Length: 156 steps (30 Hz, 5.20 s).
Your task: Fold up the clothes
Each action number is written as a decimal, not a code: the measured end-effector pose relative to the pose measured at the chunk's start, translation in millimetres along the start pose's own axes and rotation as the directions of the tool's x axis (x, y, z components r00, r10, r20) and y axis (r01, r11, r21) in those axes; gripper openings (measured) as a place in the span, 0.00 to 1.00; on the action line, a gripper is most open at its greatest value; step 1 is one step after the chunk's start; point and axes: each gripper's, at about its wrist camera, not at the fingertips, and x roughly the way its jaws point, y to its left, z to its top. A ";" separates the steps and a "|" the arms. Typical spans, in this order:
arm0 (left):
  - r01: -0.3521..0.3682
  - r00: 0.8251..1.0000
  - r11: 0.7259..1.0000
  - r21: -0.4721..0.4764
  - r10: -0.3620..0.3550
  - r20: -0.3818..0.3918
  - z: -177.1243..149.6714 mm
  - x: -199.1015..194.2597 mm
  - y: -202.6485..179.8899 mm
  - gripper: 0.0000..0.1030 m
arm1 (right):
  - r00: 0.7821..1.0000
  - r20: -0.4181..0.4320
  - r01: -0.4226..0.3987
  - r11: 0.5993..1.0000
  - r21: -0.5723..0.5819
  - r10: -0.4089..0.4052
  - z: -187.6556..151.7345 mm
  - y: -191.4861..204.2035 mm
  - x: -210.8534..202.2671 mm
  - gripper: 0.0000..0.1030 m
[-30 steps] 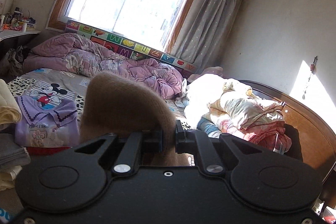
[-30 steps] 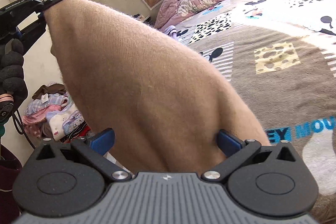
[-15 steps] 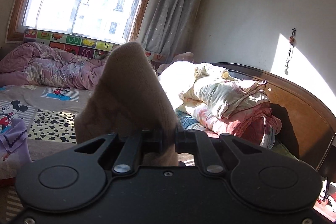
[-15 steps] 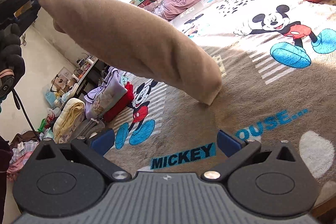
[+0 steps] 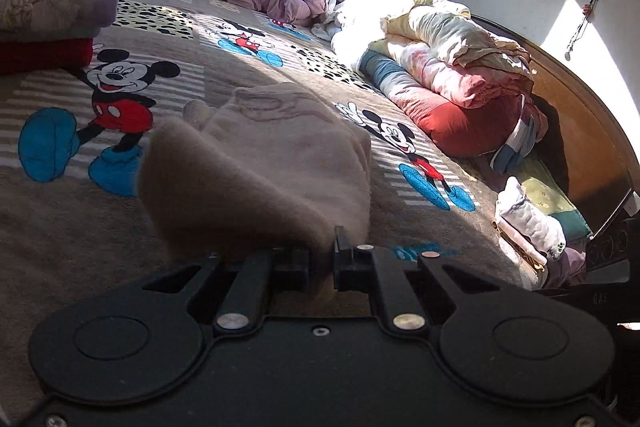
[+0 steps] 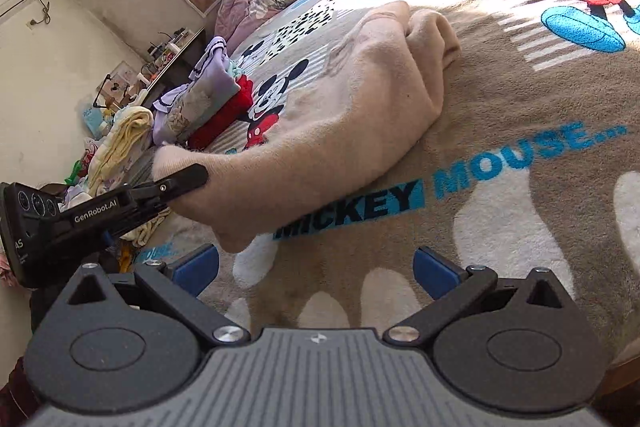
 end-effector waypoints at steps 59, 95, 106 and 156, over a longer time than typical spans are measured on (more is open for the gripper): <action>-0.417 0.905 0.904 0.089 0.405 0.130 5.2 -23.2 -29.1 0.71 | 0.986 0.162 0.006 0.976 -0.219 0.031 3.6 -12.8 -14.6 0.74; -0.131 0.978 0.989 -0.072 0.141 0.153 -49.4 -14.8 56.1 0.49 | 0.869 -0.166 0.302 0.765 -0.569 -0.466 105.1 160.0 261.4 0.13; -0.180 0.961 0.982 0.055 0.164 0.222 -53.8 -13.3 22.1 0.48 | 0.974 -0.001 0.219 0.944 -0.245 -0.226 120.9 86.4 112.3 0.13; -0.083 0.996 0.823 0.561 0.050 0.074 -119.7 26.1 -89.2 0.41 | 0.958 0.126 0.202 0.917 0.345 -0.258 -14.5 -141.1 -45.0 0.10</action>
